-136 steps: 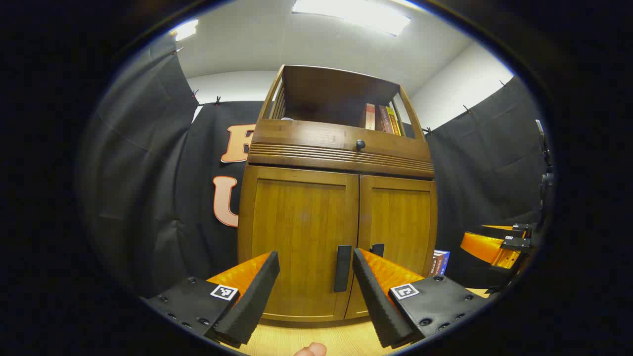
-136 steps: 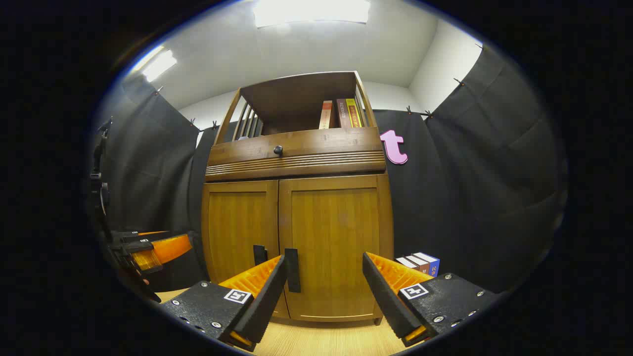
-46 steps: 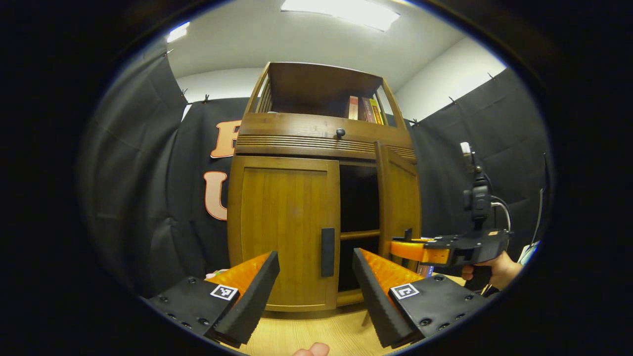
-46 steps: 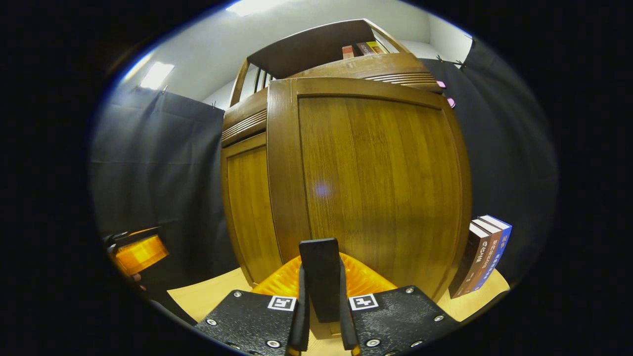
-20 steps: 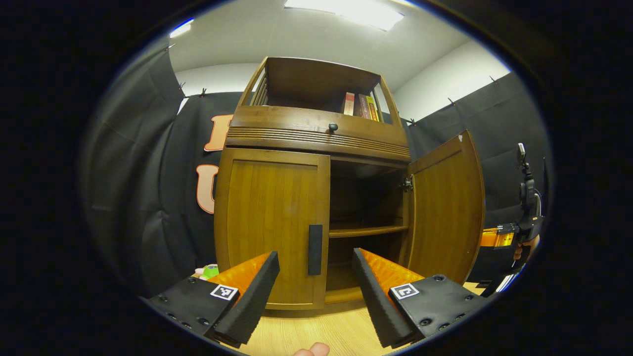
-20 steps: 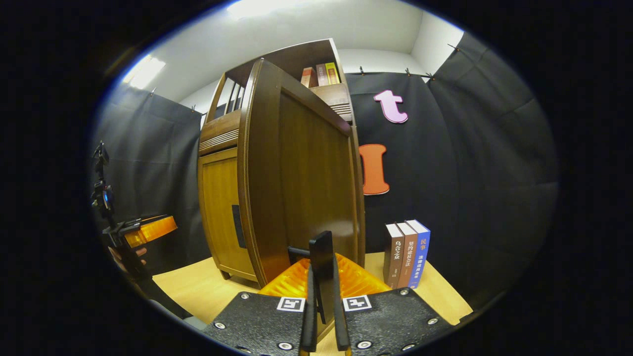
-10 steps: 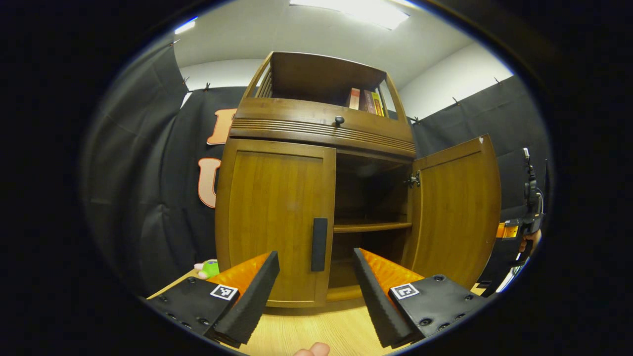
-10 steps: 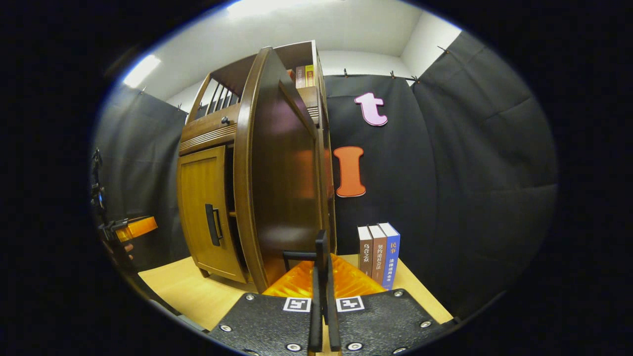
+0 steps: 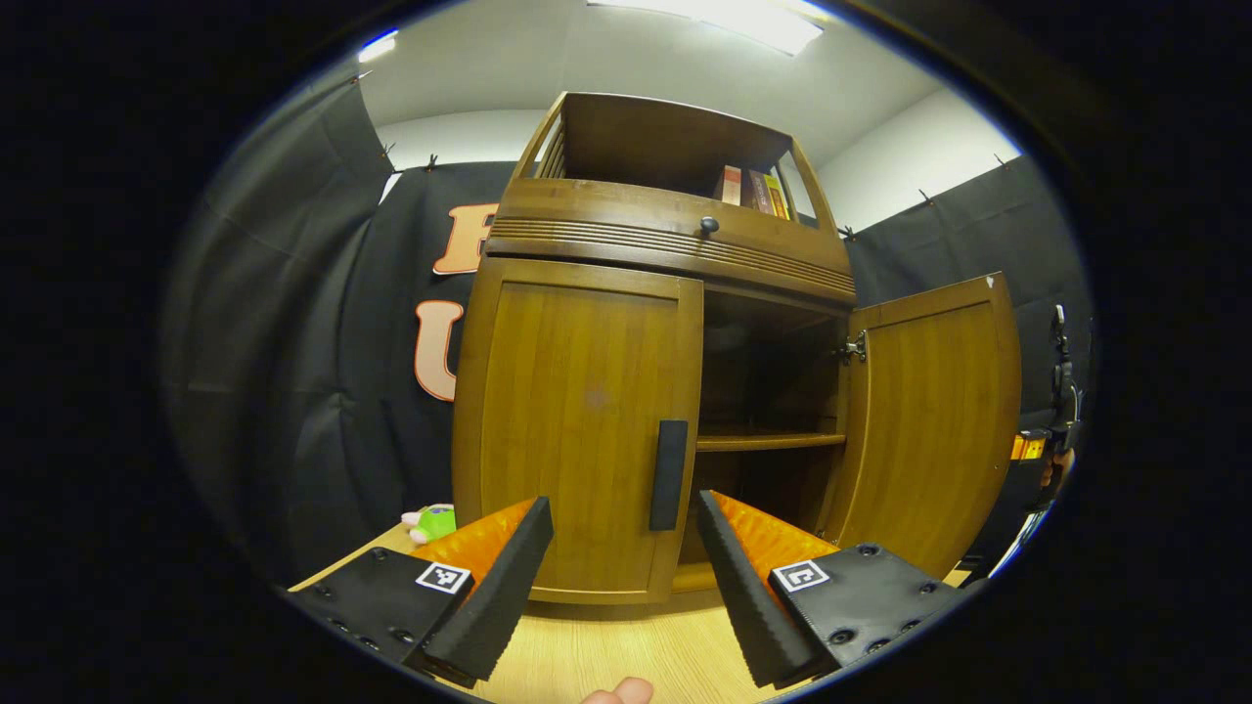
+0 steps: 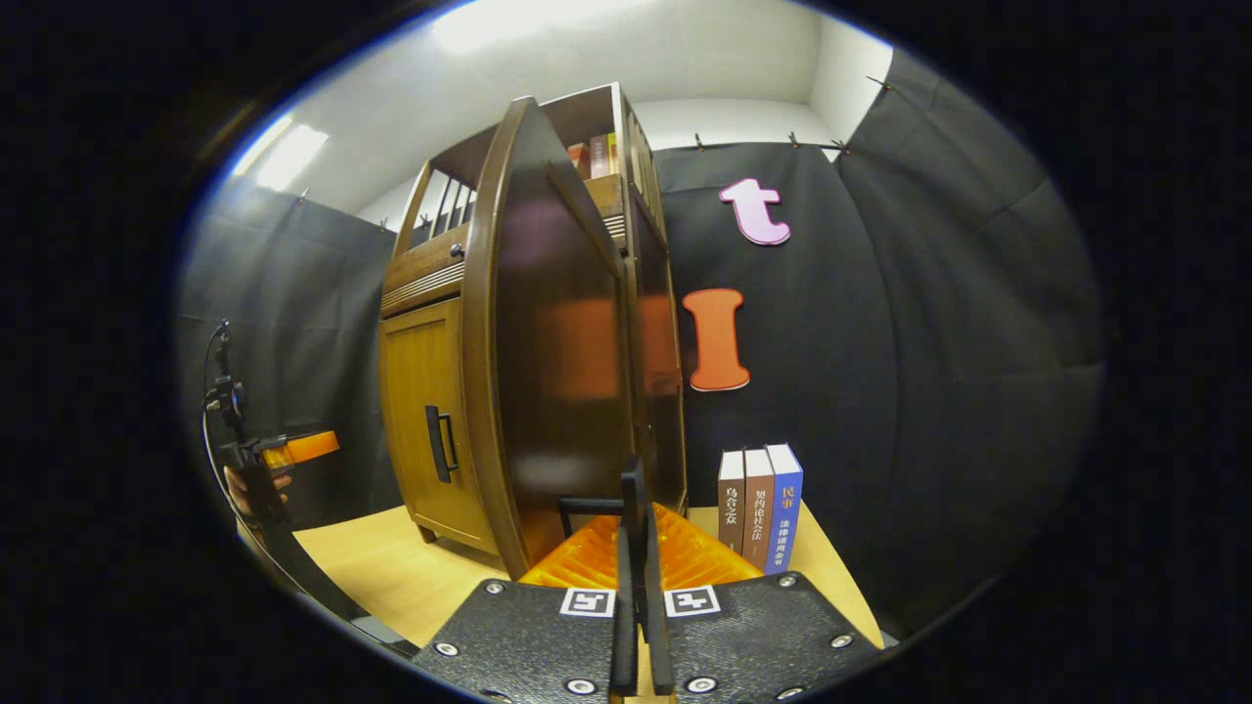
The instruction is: Open the right door of the double-door shoe cabinet with the right hand, and open the left door with the left hand.
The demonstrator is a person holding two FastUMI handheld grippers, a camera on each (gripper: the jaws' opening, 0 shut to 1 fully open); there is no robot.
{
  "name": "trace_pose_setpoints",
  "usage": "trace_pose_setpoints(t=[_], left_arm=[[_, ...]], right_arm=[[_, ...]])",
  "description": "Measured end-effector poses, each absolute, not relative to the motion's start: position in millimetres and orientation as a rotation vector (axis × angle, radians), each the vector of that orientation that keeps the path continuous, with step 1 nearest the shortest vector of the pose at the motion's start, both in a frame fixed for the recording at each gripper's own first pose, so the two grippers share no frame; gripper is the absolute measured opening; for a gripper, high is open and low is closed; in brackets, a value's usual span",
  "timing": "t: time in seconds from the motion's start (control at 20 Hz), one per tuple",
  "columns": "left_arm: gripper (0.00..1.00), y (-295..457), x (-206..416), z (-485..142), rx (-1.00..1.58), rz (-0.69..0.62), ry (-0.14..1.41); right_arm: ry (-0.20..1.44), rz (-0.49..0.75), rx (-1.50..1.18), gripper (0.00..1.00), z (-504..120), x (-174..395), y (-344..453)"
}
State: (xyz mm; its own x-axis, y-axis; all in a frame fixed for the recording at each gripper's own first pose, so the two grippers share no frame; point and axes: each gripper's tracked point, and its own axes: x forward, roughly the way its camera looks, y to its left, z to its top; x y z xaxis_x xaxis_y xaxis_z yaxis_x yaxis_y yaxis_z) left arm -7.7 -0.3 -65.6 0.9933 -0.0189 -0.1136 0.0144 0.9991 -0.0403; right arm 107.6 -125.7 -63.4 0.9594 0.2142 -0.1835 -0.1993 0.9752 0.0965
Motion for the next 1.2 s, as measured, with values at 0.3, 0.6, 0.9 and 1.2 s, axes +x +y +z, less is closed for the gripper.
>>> trace_pose_setpoints(t=[0.3, 0.6, 0.9, 1.2], left_arm=[[0.96, 21.4, -5.4, -74.9, -0.045, 0.016, 0.133], [0.96, 29.8, 3.3, -82.5, -0.065, 0.027, 0.134], [1.00, 14.9, 9.0, -89.7, -0.049, 0.007, 0.148], [1.00, -4.0, 24.0, -94.6, -0.019, -0.026, 0.151]], right_arm=[[0.219, 0.143, 0.138, 0.06, -66.6, 103.9, -125.5], [0.237, 0.094, 0.116, 0.05, -50.9, 62.6, -134.5], [0.232, 0.031, 0.125, 0.08, -43.5, 43.3, -151.4], [0.218, 0.069, 0.076, 0.64, -46.4, 37.9, -129.1]])
